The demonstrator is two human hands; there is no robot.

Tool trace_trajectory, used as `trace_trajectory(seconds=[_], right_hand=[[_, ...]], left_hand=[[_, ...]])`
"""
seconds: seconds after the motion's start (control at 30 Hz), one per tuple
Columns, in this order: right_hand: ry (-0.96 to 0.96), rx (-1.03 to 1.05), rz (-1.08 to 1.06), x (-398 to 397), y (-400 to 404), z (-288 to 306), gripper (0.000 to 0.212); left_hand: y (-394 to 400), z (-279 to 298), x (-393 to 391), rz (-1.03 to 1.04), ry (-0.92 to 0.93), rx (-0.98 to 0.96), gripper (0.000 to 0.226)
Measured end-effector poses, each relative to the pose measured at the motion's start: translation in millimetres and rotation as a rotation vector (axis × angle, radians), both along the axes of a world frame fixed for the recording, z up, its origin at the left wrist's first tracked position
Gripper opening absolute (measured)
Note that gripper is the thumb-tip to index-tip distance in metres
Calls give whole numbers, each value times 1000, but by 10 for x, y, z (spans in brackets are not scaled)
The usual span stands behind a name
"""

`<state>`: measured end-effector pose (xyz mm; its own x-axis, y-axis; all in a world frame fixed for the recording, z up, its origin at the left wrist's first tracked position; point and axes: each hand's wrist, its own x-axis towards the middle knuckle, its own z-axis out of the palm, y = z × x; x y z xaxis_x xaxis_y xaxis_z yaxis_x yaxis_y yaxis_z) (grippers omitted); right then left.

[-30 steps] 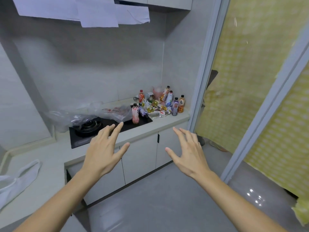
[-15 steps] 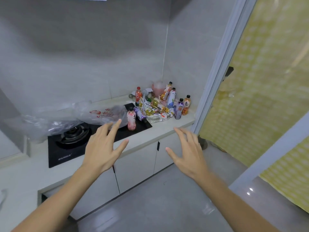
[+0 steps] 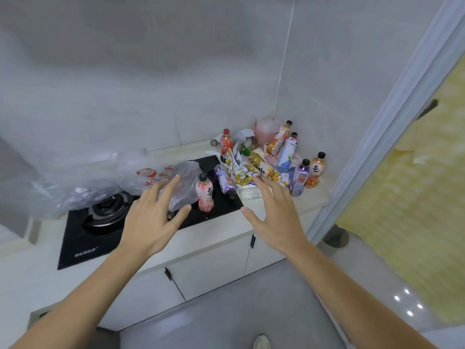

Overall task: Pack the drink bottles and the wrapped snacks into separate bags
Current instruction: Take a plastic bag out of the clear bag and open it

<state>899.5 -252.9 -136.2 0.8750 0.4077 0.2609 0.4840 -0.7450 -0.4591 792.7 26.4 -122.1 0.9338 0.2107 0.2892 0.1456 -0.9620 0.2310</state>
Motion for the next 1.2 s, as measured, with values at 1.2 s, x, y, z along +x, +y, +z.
trace_trajectory(seconds=[1.2], right_hand=[[314, -356, 571, 3098, 4421, -1602, 76]], left_hand=[[3036, -1836, 2043, 656, 336, -383, 78]])
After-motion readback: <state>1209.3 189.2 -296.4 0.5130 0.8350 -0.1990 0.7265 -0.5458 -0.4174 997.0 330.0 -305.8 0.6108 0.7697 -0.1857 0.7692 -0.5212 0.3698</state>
